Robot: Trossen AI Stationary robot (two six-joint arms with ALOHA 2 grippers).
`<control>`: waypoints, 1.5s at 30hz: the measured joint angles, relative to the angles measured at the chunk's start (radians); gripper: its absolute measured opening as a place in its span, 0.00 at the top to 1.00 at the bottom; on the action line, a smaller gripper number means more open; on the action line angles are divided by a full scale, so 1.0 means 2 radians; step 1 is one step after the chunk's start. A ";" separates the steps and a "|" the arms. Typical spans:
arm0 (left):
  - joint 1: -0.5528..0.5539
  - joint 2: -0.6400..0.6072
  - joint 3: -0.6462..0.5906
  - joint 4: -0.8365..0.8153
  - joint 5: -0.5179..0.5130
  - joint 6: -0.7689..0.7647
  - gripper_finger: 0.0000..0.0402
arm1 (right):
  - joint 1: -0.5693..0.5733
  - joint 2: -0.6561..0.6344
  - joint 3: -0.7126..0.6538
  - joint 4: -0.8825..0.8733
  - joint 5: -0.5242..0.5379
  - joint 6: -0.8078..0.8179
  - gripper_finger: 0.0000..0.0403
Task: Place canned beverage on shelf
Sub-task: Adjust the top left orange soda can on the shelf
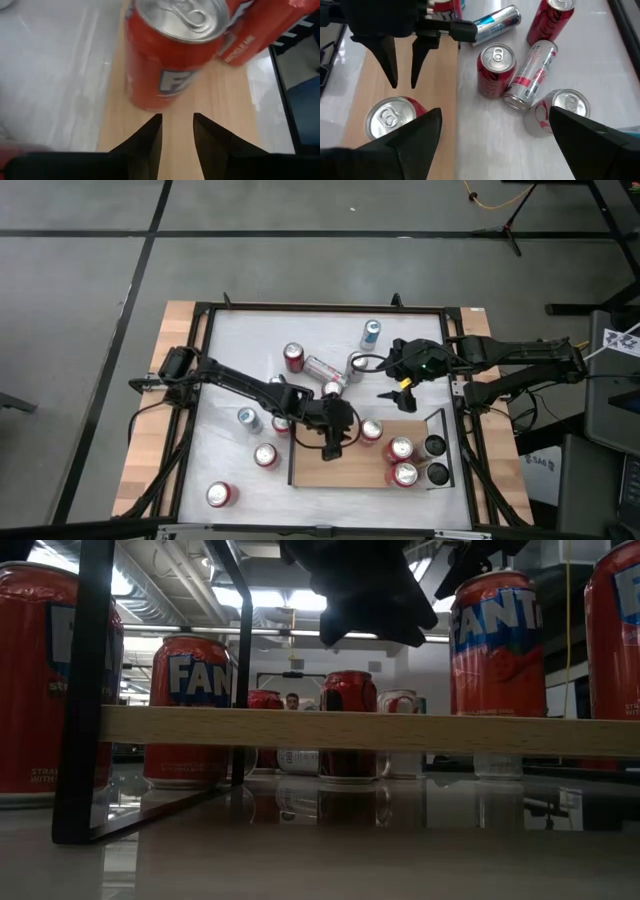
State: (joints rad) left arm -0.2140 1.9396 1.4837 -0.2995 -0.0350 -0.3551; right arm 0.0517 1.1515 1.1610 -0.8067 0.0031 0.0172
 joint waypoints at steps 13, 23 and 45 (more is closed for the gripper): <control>-0.006 0.013 0.000 0.029 -0.032 0.000 0.75 | 0.009 0.000 -0.008 0.000 -0.133 0.008 0.11; 0.003 0.018 0.000 0.038 -0.040 0.005 0.75 | 0.078 0.001 -0.050 0.035 -0.057 0.015 0.11; -0.002 0.019 0.000 0.077 -0.029 0.025 0.75 | 0.099 0.054 -0.061 0.049 -0.018 0.016 0.11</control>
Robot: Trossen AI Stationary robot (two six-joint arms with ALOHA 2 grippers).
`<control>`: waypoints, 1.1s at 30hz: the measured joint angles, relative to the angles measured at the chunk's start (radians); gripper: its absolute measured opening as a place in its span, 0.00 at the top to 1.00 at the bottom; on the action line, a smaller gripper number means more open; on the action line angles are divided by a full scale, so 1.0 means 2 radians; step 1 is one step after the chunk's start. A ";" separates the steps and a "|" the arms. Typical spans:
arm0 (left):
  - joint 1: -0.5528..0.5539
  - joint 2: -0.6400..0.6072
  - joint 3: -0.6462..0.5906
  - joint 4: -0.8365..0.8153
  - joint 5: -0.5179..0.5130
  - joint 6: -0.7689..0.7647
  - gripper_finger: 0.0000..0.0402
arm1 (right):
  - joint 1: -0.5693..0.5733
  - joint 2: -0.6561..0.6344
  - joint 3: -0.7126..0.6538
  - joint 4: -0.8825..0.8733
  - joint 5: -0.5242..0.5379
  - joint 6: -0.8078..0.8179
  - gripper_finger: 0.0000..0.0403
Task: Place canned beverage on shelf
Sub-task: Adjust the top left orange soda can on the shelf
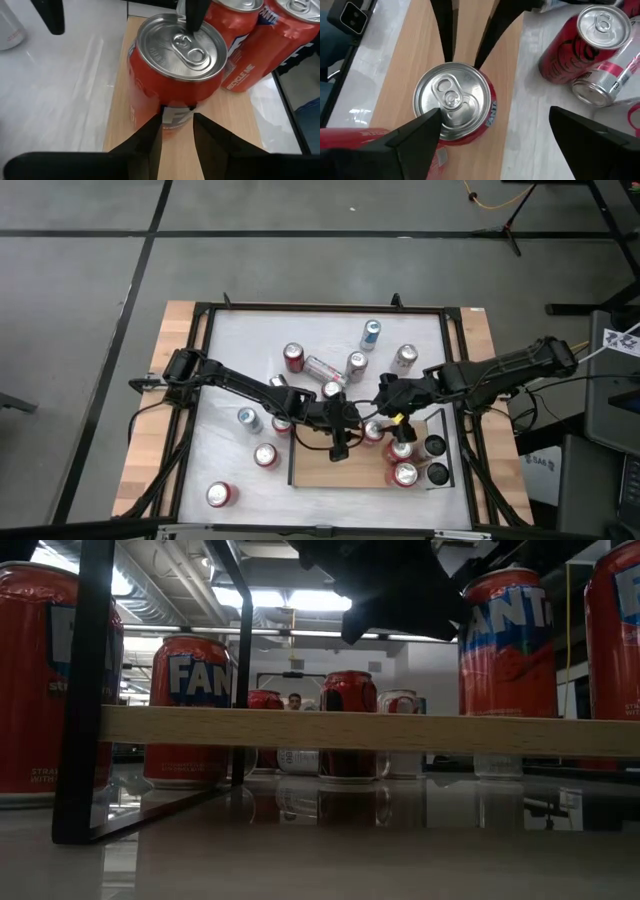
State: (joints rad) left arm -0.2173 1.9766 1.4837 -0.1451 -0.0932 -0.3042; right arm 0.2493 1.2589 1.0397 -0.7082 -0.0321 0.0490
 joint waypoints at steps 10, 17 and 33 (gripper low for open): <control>-0.003 0.000 0.000 0.007 0.007 0.000 0.75 | 0.000 -0.008 0.002 -0.022 0.030 -0.001 0.11; -0.004 0.000 0.000 0.019 0.007 0.005 0.75 | -0.001 -0.006 0.024 -0.057 0.052 -0.003 0.11; -0.004 -0.047 0.000 -0.060 0.002 0.012 0.75 | -0.001 -0.002 0.073 0.016 0.060 -0.002 0.11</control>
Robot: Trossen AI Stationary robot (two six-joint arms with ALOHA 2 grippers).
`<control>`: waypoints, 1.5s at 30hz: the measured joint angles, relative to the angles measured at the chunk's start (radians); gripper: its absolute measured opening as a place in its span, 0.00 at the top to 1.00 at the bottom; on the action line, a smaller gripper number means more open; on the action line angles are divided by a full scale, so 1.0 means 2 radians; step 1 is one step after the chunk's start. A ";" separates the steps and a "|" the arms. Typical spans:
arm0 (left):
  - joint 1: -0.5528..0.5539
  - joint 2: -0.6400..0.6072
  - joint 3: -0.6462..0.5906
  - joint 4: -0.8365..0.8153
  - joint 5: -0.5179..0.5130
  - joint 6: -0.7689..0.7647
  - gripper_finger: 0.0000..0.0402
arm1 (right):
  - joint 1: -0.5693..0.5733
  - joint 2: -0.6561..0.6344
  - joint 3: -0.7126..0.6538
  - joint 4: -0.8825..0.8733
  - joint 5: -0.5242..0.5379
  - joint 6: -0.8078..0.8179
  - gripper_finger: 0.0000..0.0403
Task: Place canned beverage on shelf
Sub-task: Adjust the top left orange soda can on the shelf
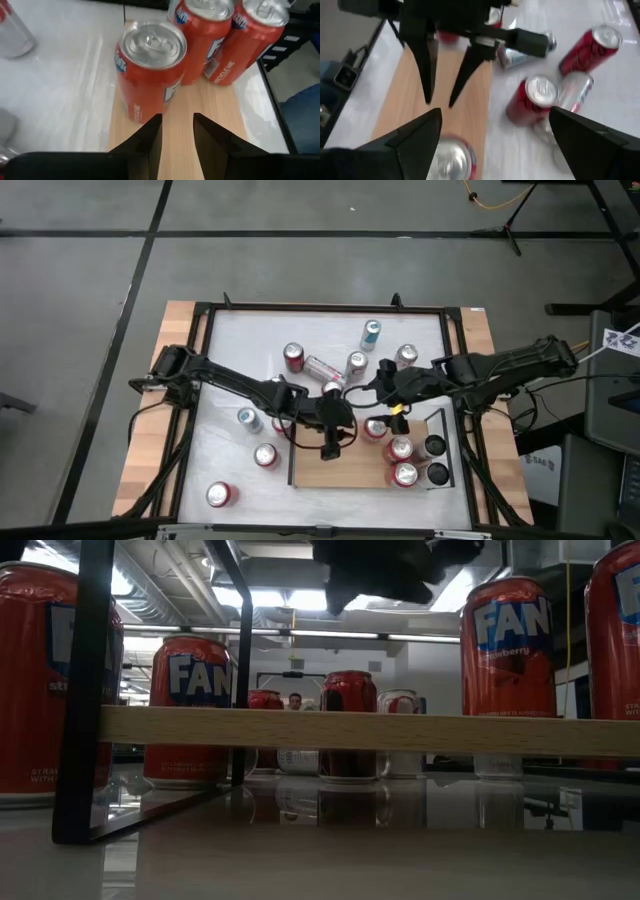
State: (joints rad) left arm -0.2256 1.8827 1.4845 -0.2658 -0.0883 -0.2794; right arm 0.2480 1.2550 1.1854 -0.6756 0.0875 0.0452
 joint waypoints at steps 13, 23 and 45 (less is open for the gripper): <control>-0.009 -0.068 0.000 -0.106 -0.006 -0.016 0.75 | 0.000 0.075 -0.001 0.035 -0.005 0.002 0.11; -0.019 -0.074 0.000 -0.112 -0.026 -0.017 0.75 | 0.000 0.090 0.000 0.000 -0.023 0.016 0.11; -0.019 -0.074 0.000 -0.110 -0.026 -0.017 0.75 | 0.000 0.052 -0.002 -0.103 -0.053 0.036 0.11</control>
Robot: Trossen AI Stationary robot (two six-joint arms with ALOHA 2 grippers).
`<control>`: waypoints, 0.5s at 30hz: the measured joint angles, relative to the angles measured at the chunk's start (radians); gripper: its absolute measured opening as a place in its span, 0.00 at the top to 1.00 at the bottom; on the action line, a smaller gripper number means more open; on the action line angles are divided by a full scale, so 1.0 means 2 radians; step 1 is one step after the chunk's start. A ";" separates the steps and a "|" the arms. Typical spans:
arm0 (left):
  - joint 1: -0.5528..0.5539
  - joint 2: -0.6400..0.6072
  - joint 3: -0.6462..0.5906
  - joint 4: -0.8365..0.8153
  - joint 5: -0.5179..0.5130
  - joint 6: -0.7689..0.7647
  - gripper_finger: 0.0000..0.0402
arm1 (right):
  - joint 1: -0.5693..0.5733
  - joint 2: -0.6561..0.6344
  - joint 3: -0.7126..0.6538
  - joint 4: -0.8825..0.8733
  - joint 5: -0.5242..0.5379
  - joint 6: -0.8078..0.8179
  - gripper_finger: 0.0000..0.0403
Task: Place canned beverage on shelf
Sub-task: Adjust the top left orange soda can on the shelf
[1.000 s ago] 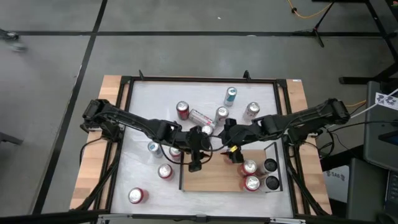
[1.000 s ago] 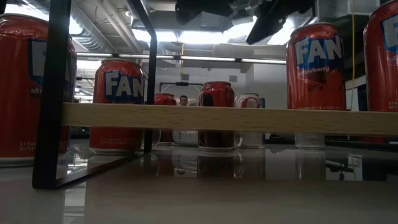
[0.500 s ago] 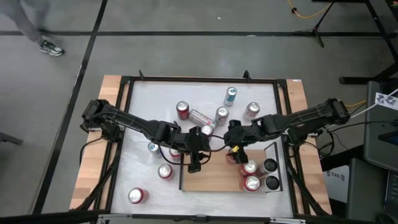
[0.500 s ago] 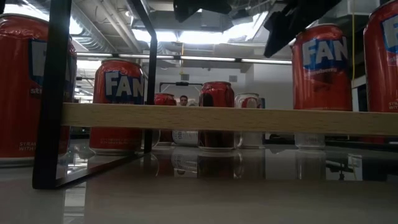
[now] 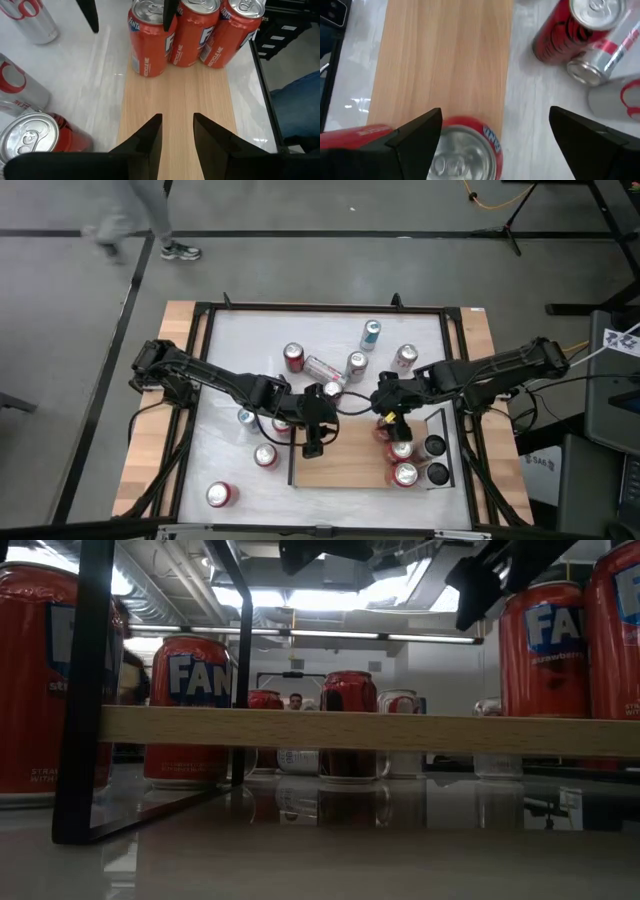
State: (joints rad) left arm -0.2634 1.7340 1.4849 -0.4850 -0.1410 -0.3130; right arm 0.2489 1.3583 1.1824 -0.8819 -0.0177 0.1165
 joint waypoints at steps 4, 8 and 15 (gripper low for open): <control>0.000 0.000 0.000 0.000 0.000 0.000 0.75 | 0.000 -0.007 0.000 -0.012 0.000 0.019 0.11; 0.000 0.000 0.000 0.001 0.000 0.000 0.75 | 0.000 -0.011 0.000 -0.018 0.001 0.019 0.11; 0.000 0.000 0.000 0.002 0.000 0.000 0.75 | 0.000 -0.016 0.001 0.012 0.015 0.017 0.11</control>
State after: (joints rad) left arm -0.2634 1.7340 1.4847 -0.4814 -0.1413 -0.3134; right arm 0.2481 1.3266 1.1839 -0.8571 0.0120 0.1509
